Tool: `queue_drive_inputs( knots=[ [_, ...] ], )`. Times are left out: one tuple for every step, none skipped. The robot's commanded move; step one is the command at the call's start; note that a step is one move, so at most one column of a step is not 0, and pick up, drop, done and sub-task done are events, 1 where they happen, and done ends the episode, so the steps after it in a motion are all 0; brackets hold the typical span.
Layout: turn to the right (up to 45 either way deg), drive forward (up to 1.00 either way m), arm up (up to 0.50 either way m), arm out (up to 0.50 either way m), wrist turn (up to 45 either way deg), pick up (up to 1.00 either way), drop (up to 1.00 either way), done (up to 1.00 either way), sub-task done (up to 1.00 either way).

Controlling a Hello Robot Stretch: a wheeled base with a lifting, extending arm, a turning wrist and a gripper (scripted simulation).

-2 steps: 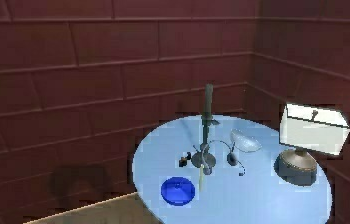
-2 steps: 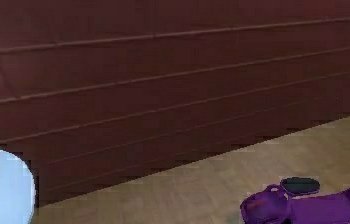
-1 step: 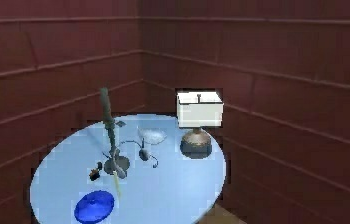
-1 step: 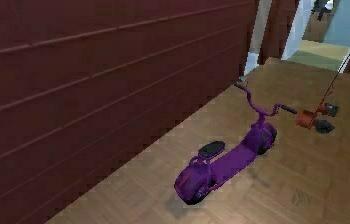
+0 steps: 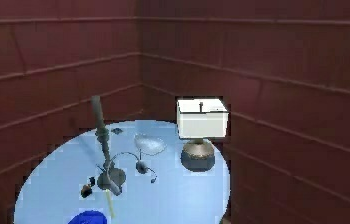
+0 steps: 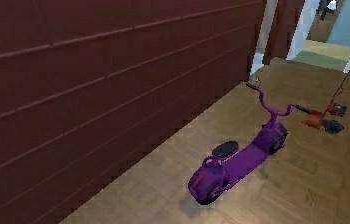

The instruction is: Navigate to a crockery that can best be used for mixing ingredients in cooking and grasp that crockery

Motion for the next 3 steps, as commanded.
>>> queue_drive_inputs(
  knots=[
    [-45.0,0.00,0.00,0.00,0.0,0.00,0.00,0.00,0.00],
    [-45.0,0.00,0.00,0.00,0.0,0.00,0.00,0.00,0.00],
    [-9.0,0.00,0.00,0.00,0.0,0.00,0.00,0.00,0.00]
  ],
)
